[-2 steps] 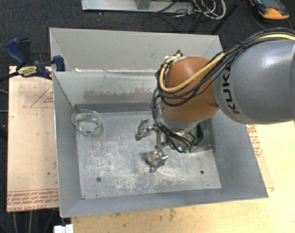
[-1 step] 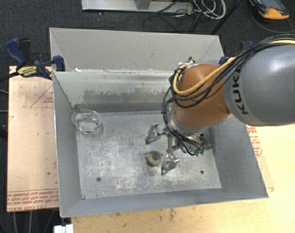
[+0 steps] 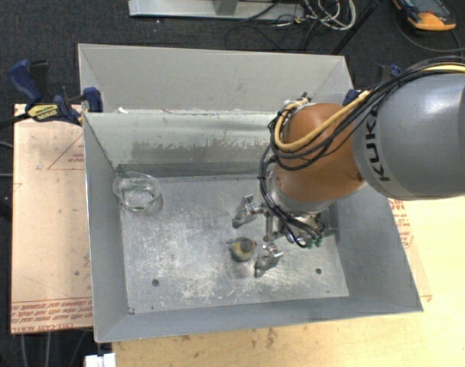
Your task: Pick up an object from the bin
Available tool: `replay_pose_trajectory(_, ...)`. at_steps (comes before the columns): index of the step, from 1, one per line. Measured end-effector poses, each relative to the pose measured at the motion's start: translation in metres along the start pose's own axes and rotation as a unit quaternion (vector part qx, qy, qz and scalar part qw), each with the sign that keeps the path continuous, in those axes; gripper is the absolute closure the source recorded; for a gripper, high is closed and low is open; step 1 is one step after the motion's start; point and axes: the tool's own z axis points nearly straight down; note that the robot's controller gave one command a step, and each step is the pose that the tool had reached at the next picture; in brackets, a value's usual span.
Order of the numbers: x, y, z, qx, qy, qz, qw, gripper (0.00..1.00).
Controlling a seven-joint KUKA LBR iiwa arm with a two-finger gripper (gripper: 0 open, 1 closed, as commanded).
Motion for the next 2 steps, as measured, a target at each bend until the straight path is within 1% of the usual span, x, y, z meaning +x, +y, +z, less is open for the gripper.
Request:
replay_pose_trajectory(1, 0.016, -0.014, -0.006, -0.001, 0.0011, 0.105, 0.9945, 0.00)
replay_pose_trajectory(2, -0.048, -0.017, 0.050, 0.000, 0.0038, -0.058, 0.9983, 1.00)
